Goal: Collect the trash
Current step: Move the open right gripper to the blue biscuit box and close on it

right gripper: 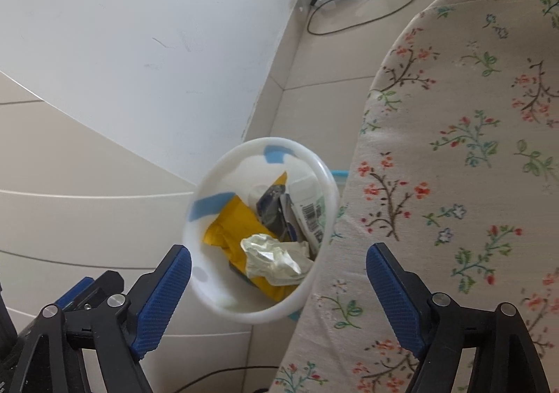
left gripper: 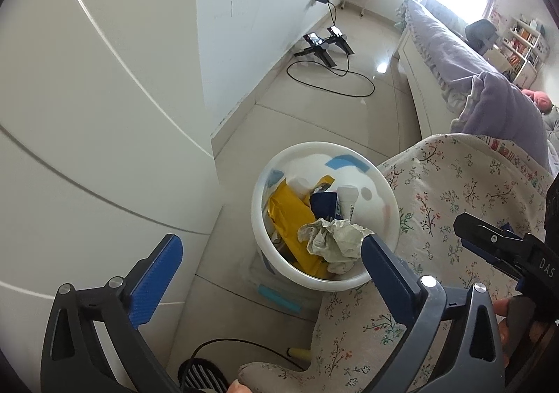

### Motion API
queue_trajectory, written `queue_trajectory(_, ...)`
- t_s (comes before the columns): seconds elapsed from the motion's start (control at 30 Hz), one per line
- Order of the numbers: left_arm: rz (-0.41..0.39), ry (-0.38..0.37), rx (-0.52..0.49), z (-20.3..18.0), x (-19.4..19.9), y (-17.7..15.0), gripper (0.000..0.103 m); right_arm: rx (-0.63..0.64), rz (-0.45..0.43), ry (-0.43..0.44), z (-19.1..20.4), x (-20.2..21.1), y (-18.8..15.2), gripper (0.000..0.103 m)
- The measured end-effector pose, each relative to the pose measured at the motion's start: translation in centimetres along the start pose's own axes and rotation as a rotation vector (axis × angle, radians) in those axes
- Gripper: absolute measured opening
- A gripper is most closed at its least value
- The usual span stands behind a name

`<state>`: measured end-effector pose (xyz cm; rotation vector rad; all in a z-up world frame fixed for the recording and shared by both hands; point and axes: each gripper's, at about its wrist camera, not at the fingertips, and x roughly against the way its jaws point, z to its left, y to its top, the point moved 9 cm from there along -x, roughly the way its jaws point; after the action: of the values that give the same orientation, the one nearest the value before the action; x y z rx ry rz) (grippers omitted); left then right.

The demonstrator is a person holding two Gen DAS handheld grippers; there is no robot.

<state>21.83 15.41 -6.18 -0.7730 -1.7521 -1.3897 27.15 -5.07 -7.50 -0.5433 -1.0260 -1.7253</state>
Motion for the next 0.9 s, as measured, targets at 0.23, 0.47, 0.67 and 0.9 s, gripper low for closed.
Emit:
queue_trajectory(0.23,0.018,-0.048,-0.011,-1.9,0.6,-1.1,0.103,0.05,-0.018,-0.098,-1.9,2.1,-0.5,0.103)
queue_trajectory(0.47,0.026,-0.088,-0.037,-4.5,1.1,-2.0,0.103,0.086,-0.031,-0.16,-4.4,4.8,-1.1,0.103)
queue_trajectory(0.67,0.037,-0.114,-0.059,-6.6,1.1,-2.3,0.103,0.092,-0.04,-0.223,-7.7,7.1,-1.3,0.103)
queue_trajectory(0.9,0.05,-0.133,-0.093,-9.1,0.7,-2.8,0.103,0.053,-0.049,-0.277,-12.4,10.0,-1.1,0.103)
